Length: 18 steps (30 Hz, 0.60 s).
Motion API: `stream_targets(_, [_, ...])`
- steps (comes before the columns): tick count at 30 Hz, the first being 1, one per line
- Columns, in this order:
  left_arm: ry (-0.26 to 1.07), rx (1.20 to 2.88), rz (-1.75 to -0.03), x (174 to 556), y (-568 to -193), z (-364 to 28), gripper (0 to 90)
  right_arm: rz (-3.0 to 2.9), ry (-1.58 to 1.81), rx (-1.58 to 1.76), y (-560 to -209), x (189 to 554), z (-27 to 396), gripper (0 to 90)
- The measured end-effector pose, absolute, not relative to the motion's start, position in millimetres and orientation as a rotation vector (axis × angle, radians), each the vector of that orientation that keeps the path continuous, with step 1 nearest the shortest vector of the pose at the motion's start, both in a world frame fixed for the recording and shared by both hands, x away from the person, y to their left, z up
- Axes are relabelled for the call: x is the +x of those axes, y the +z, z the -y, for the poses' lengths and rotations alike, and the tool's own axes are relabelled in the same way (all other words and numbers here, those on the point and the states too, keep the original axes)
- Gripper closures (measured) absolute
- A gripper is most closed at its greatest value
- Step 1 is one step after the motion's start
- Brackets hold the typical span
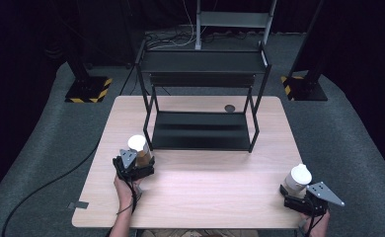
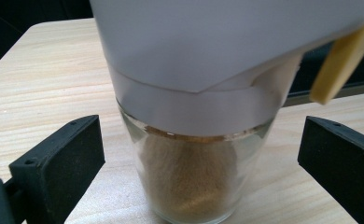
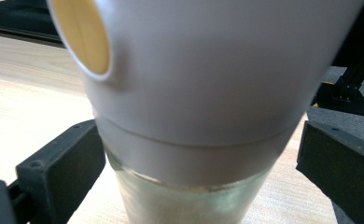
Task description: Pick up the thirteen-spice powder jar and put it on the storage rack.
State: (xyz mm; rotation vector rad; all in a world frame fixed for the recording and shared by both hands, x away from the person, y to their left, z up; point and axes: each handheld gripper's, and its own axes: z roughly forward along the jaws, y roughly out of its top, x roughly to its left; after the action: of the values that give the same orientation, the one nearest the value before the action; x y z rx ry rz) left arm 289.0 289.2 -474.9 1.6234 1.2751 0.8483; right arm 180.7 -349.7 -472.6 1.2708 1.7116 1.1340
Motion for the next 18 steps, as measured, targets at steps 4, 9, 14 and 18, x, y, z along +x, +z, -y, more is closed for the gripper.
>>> stream_targets(4, [0.848,1.618,-1.278,290.6,-475.3,-289.7,0.0,-1.711,1.133,1.27,-472.6,180.6,349.5,0.1])
stream_targets(9, [0.849,1.622,-1.272,293.5,-475.2,-289.8,0.0,-1.711,1.132,1.268,-472.7,180.5,349.3,0.1])
stream_targets(14, [0.851,1.616,-1.274,296.5,-475.6,-289.8,0.0,-1.708,1.132,1.268,-473.0,180.2,349.2,0.1])
stream_targets(18, [0.849,1.617,-1.271,297.9,-475.6,-290.2,0.0,-1.709,1.131,1.267,-472.9,180.2,349.0,0.1])
